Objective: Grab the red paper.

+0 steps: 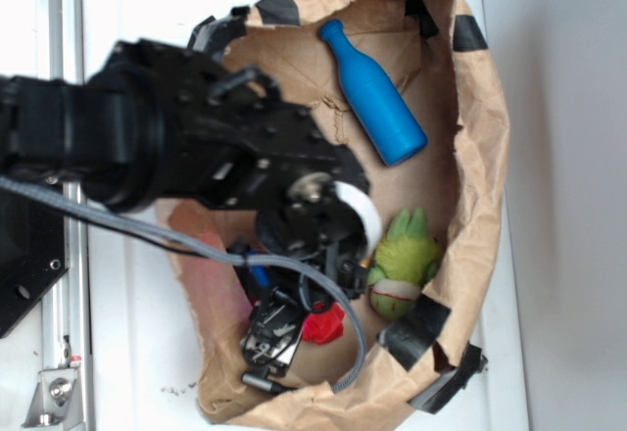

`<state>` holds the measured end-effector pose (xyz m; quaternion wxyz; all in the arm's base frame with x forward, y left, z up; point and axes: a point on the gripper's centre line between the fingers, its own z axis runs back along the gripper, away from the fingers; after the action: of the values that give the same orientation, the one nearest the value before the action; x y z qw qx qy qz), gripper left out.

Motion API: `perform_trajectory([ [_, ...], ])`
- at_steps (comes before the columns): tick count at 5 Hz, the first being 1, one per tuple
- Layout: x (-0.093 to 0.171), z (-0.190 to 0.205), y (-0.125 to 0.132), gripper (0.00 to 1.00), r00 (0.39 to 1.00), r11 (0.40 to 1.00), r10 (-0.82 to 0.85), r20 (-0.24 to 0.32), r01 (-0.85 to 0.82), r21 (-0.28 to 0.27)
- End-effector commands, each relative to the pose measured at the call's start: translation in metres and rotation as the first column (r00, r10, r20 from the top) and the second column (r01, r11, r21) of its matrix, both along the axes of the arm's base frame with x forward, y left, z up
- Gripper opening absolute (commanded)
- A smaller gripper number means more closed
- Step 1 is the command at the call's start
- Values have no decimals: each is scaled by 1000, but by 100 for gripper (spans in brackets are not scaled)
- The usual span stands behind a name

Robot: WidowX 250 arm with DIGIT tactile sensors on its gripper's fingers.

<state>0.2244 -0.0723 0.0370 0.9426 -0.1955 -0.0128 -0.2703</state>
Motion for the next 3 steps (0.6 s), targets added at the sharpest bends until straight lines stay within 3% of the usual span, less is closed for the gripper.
perform_trajectory([
  [1,22,25,18,0,998,998,51,31,-50,-27],
  [3,26,32,20,0,997,998,62,39,-61,-35],
])
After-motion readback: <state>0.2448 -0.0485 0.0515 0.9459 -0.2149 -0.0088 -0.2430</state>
